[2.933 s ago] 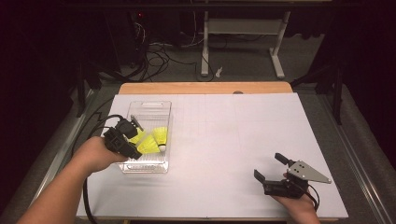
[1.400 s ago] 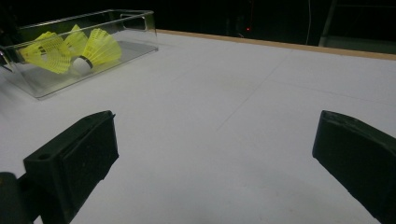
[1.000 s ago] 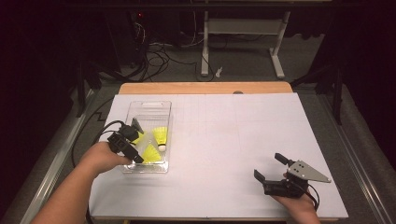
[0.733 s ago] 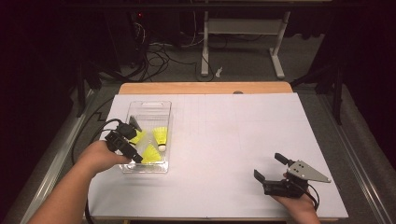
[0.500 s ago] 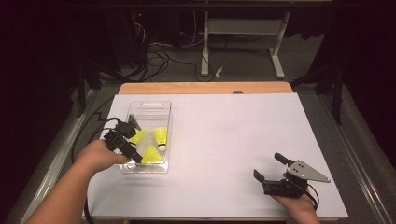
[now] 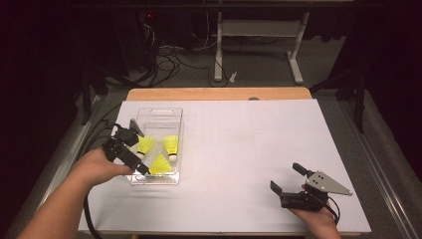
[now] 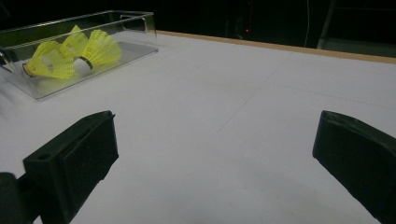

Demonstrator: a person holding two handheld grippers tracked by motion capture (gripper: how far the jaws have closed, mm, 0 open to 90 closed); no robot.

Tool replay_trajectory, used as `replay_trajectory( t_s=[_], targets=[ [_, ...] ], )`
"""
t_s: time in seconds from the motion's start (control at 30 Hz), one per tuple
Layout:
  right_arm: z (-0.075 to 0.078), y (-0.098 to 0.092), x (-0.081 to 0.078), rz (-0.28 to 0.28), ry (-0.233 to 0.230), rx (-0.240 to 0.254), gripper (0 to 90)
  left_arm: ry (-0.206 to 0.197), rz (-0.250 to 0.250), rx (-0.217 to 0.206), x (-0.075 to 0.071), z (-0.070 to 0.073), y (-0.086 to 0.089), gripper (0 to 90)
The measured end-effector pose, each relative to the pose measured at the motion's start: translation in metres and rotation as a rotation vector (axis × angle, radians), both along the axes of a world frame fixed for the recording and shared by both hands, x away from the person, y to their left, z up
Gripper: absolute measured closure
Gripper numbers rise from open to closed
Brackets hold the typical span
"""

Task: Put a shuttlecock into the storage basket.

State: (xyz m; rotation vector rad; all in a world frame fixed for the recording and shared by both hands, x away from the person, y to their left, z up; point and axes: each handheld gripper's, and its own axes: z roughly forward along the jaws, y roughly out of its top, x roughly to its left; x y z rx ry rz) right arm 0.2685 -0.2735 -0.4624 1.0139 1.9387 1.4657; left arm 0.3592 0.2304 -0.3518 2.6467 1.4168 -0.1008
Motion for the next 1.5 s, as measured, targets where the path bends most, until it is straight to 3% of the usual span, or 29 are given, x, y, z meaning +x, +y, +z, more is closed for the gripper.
replay_trajectory(
  t_s=[0.07, 0.33, 0.4, 0.53, 0.7, 0.77, 0.87, 0.97, 1.07, 1.2, 1.27, 1.33, 1.5],
  targets=[
    [0.000, 0.000, 0.000, -0.002, 0.001, 0.000, 0.8, -0.002, 0.014, 0.001, 0.000, 0.000, 0.000, 0.7],
    [0.000, 0.001, 0.000, -0.004, 0.002, -0.001, 0.8, -0.017, 0.014, -0.016, -0.005, 0.001, -0.002, 0.5],
    [0.000, 0.001, 0.000, -0.004, 0.003, -0.002, 0.8, -0.039, 0.021, -0.021, -0.007, 0.003, -0.002, 0.7],
    [0.000, 0.001, 0.000, -0.002, -0.001, -0.004, 0.7, -0.078, 0.042, -0.070, -0.011, 0.003, 0.000, 0.7],
    [0.000, 0.000, 0.000, -0.003, 0.000, -0.001, 0.6, -0.142, 0.052, -0.112, -0.016, -0.008, 0.006, 0.7],
    [0.000, 0.001, 0.000, -0.002, 0.000, -0.002, 0.6, -0.170, 0.077, -0.163, -0.019, -0.012, 0.009, 0.8],
    [0.000, 0.001, 0.000, -0.003, -0.001, -0.003, 0.6, -0.228, 0.065, -0.159, -0.025, -0.018, 0.011, 0.8],
    [0.000, 0.001, 0.000, -0.006, -0.007, -0.003, 0.6, -0.260, 0.062, -0.180, -0.030, -0.024, 0.014, 0.7],
    [0.001, 0.001, 0.000, -0.010, -0.010, -0.003, 0.6, -0.312, 0.082, -0.262, -0.035, -0.026, 0.020, 0.8],
    [0.001, 0.003, -0.001, -0.010, -0.015, -0.013, 0.6, -0.358, 0.099, -0.338, -0.040, -0.034, 0.026, 0.8],
    [0.001, 0.003, -0.002, -0.011, -0.014, -0.014, 0.5, -0.375, 0.098, -0.349, -0.043, -0.040, 0.026, 0.8],
    [0.002, 0.004, -0.002, -0.011, -0.019, -0.018, 0.5, -0.423, 0.101, -0.351, -0.046, -0.043, 0.027, 0.3],
    [0.001, 0.004, -0.002, -0.018, -0.014, -0.016, 0.5, -0.511, 0.117, -0.435, -0.054, -0.052, 0.034, 0.6]
  ],
)
